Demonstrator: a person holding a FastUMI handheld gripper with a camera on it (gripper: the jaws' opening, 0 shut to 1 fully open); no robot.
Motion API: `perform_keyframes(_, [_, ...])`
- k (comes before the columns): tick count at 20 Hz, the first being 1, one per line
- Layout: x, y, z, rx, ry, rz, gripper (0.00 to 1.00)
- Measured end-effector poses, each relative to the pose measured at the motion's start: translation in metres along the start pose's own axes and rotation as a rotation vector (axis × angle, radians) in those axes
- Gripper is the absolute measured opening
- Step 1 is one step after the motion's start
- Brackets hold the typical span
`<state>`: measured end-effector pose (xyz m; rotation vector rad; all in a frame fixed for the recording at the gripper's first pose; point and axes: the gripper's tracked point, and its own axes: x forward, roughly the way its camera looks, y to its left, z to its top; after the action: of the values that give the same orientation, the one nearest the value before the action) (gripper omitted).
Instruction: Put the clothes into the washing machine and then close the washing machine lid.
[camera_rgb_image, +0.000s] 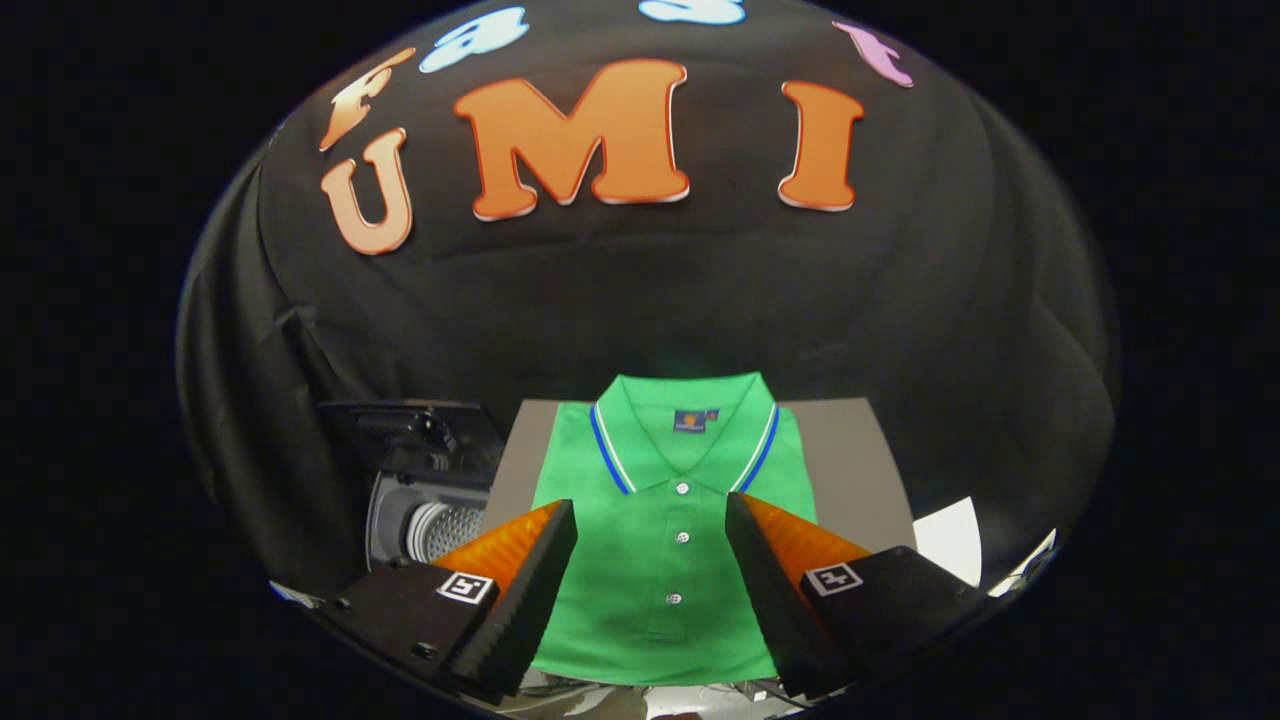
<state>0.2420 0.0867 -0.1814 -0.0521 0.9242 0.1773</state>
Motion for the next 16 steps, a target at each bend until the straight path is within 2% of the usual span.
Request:
perform_keyframes(3, [0.026, -0.002, -0.022, 0.022, 0.169, -0.002, 0.97])
perform_keyframes(9, [0.05, -0.019, -0.053, -0.001, 0.377, -0.053, 0.97])
perform_keyframes(11, [0.057, -0.019, -0.051, 0.026, 0.397, -0.047, 0.97])
perform_keyframes(16, [0.056, -0.016, -0.054, -0.016, 0.51, -0.051, 0.99])
